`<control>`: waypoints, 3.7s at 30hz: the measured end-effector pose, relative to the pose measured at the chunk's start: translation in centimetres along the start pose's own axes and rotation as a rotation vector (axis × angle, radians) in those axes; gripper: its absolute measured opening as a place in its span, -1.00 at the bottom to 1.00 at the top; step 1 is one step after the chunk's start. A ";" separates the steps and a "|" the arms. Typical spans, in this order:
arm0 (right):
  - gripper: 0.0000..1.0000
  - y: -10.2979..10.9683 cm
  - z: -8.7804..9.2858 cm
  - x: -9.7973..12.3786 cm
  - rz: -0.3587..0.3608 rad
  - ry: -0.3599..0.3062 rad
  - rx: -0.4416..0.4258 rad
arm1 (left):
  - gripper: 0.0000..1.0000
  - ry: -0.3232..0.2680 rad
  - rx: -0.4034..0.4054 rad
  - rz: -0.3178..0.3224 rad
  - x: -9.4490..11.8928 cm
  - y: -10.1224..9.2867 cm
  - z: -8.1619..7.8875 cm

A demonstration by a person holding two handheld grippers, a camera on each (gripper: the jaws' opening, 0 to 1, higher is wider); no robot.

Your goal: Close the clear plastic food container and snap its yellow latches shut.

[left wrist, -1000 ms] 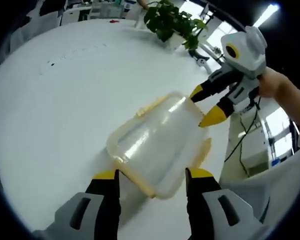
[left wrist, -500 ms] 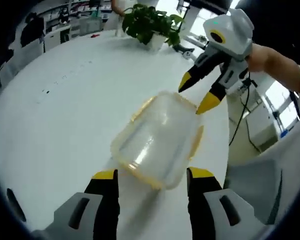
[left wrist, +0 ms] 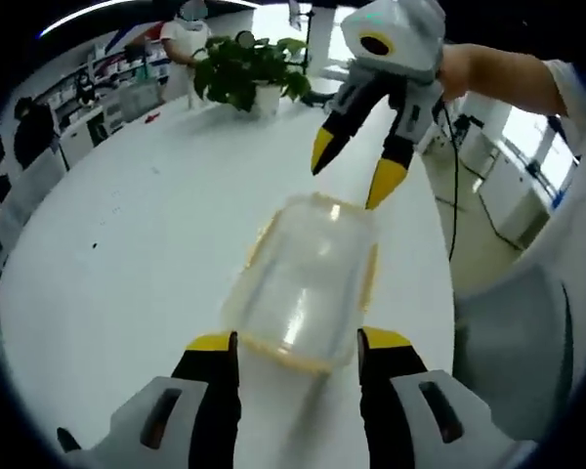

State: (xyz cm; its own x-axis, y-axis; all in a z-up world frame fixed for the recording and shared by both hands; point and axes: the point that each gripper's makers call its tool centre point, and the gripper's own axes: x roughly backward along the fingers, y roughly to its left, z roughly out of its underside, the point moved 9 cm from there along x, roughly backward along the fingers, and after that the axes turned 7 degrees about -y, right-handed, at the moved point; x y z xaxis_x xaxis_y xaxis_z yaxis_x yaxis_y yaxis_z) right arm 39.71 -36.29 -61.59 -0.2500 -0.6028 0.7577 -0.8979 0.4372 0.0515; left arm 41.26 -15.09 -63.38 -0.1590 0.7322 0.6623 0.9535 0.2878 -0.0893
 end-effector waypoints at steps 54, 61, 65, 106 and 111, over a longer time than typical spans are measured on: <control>-0.50 -0.1 -2.8 -4.0 -0.141 -0.014 0.289 | -0.65 -0.007 -0.361 0.137 -5.5 -2.4 -2.8; -0.45 -0.5 -3.0 -4.6 -0.158 -0.005 0.292 | -0.29 -0.012 -0.281 0.198 -5.4 -3.6 -2.5; -0.48 -0.7 -3.2 -5.1 -0.159 0.002 0.300 | -0.10 0.039 -0.295 0.186 -5.6 -4.3 -1.9; -0.08 -2.7 -4.3 -8.8 -0.392 0.328 0.321 | -0.10 0.062 -0.490 0.022 -6.7 -4.5 -1.4; -0.06 -2.7 -4.0 -9.5 -0.464 0.398 0.234 | -0.11 0.061 -0.509 0.048 -6.6 -4.7 -1.3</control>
State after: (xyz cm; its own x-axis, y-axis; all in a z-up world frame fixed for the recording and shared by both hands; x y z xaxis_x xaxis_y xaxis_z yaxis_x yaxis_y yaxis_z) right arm 46.00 -29.09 -66.33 0.2950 -0.3811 0.8762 -0.9467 0.0074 0.3219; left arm 38.15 -22.06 -66.38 -0.1111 0.6957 0.7097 0.9655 -0.0935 0.2429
